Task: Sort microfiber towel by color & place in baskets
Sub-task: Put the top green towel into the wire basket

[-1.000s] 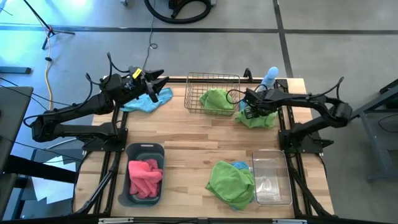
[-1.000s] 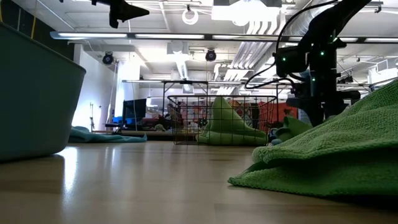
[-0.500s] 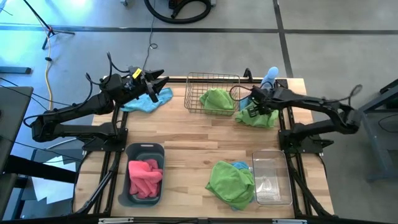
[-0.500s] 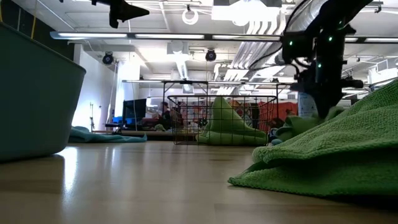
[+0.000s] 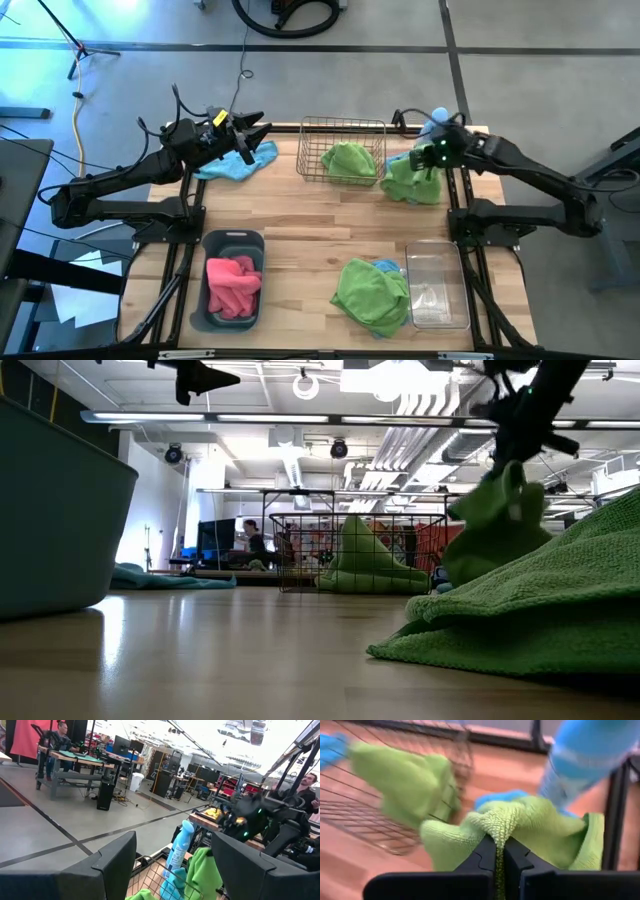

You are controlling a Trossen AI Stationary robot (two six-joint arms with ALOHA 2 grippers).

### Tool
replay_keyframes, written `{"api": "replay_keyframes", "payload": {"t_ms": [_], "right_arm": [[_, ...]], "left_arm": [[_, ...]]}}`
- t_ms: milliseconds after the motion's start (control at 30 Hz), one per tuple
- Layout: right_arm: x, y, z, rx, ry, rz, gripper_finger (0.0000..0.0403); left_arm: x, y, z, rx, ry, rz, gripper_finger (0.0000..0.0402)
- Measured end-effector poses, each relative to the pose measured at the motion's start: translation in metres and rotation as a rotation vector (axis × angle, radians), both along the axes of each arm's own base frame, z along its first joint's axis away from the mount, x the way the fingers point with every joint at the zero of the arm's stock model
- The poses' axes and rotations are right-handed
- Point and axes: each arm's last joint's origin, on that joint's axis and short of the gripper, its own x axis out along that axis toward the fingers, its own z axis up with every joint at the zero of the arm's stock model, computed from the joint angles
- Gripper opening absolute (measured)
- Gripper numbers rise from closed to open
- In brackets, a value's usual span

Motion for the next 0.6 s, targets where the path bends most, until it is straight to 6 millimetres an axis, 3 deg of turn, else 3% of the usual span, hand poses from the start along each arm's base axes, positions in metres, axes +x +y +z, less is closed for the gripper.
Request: {"api": "replay_keyframes", "payload": {"t_ms": [400, 600], "right_arm": [[0.004, -0.002, 0.087, -0.202, -0.144, 0.116, 0.0000], [0.016, -0.006, 0.125, -0.313, -0.203, 0.190, 0.0000]], "left_arm": [[0.000, 0.000, 0.000, -0.001, 0.000, 0.000, 0.0246], [0.000, 0.000, 0.000, 0.000, 0.000, 0.000, 0.0246]]}}
